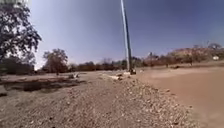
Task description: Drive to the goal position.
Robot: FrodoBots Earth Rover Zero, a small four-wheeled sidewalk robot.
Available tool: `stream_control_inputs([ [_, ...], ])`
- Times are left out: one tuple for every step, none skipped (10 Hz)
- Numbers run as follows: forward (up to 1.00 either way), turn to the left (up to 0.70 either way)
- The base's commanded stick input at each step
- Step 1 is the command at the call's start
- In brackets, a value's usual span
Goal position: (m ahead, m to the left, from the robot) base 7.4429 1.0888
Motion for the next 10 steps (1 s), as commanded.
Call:
stream_control_inputs([
  [0.50, 0.00],
  [0.50, 0.00],
  [0.50, 0.00],
  [0.50, 0.00],
  [0.50, 0.00],
  [0.50, 0.00],
  [0.50, 0.00],
  [0.50, 0.00],
  [0.50, 0.00],
  [0.50, 0.00],
])
